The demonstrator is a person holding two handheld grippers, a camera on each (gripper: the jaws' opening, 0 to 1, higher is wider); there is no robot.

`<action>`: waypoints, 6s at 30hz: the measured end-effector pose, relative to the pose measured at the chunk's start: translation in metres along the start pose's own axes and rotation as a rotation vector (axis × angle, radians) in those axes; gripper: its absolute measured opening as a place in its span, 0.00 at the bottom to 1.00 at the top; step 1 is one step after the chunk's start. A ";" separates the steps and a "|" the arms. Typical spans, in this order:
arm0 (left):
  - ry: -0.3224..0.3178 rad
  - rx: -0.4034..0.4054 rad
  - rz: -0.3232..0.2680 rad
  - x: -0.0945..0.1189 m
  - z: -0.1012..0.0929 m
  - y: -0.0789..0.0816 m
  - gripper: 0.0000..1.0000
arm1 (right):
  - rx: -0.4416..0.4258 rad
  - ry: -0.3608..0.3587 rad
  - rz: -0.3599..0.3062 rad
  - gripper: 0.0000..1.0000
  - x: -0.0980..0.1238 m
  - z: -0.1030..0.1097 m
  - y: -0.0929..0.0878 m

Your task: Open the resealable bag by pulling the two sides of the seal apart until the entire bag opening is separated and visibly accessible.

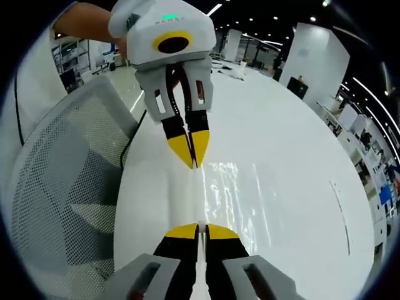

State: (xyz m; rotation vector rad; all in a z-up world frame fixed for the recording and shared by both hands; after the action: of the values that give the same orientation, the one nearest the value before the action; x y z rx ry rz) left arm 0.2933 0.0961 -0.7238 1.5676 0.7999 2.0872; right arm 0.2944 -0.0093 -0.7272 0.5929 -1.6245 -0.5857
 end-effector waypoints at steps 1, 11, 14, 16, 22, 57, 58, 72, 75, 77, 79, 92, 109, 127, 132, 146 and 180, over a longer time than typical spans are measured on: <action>-0.003 0.001 0.001 0.000 -0.001 0.000 0.00 | -0.002 -0.003 0.002 0.00 0.001 0.000 -0.001; -0.009 -0.001 0.007 -0.002 -0.002 0.001 0.00 | -0.029 -0.005 0.001 0.00 0.006 0.002 -0.013; -0.013 -0.001 0.010 -0.003 -0.003 0.000 0.00 | -0.032 -0.008 0.001 0.00 0.007 0.002 -0.017; -0.014 0.001 0.011 -0.003 -0.004 0.000 0.00 | -0.038 -0.007 -0.004 0.00 0.008 0.003 -0.017; -0.015 0.005 0.014 -0.004 -0.004 0.000 0.00 | -0.039 -0.006 -0.004 0.00 0.007 0.003 -0.020; -0.013 -0.081 -0.030 -0.009 -0.007 0.006 0.00 | -0.067 -0.015 -0.059 0.18 0.020 0.005 -0.013; -0.013 -0.087 -0.033 -0.009 -0.008 0.005 0.00 | -0.060 -0.015 -0.070 0.18 0.020 0.004 -0.007; -0.005 -0.149 -0.058 -0.005 -0.010 0.010 0.00 | -0.051 0.004 -0.088 0.15 0.001 -0.007 0.017; -0.008 -0.162 -0.063 -0.004 -0.012 0.010 0.00 | -0.058 0.014 -0.081 0.13 -0.003 -0.006 0.017; -0.010 -0.161 -0.065 -0.004 -0.012 0.009 0.00 | -0.068 0.027 -0.070 0.11 -0.005 -0.004 0.016; -0.012 -0.157 -0.063 -0.005 -0.013 0.008 0.00 | -0.091 0.045 -0.061 0.07 -0.008 -0.001 0.015; -0.020 -0.169 -0.092 -0.003 -0.017 0.008 0.00 | -0.162 0.105 -0.040 0.02 -0.017 0.012 0.011; -0.031 -0.185 -0.152 0.000 -0.020 0.013 0.00 | -0.215 0.113 -0.036 0.00 -0.023 0.019 0.010; -0.042 -0.155 -0.186 0.001 -0.023 0.023 0.13 | -0.207 0.107 0.006 0.00 -0.026 0.016 0.011; -0.057 -0.194 -0.201 0.001 -0.027 0.031 0.10 | -0.210 0.107 0.013 0.00 -0.027 0.014 0.011; -0.067 -0.238 -0.148 -0.007 -0.031 0.027 0.04 | -0.177 0.100 -0.006 0.00 -0.026 0.013 0.017; -0.030 -0.234 -0.034 -0.016 -0.033 0.005 0.00 | -0.212 -0.111 -0.097 0.00 -0.009 -0.029 0.040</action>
State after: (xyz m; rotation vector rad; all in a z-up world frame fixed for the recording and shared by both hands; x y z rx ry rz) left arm 0.2660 0.0756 -0.7391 1.4455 0.5449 2.0440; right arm 0.3218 0.0248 -0.7036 0.4913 -1.6173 -0.8640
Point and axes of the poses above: the point that each gripper's makers call its tool centre point, and the gripper's own axes: x roughly backward along the fingers, z roughly to its left, y roughly out of its top, the point moved 4 cm from there along x, roughly backward along the fingers, and after that the axes turned 6 degrees about -z, right-handed, at the moved point
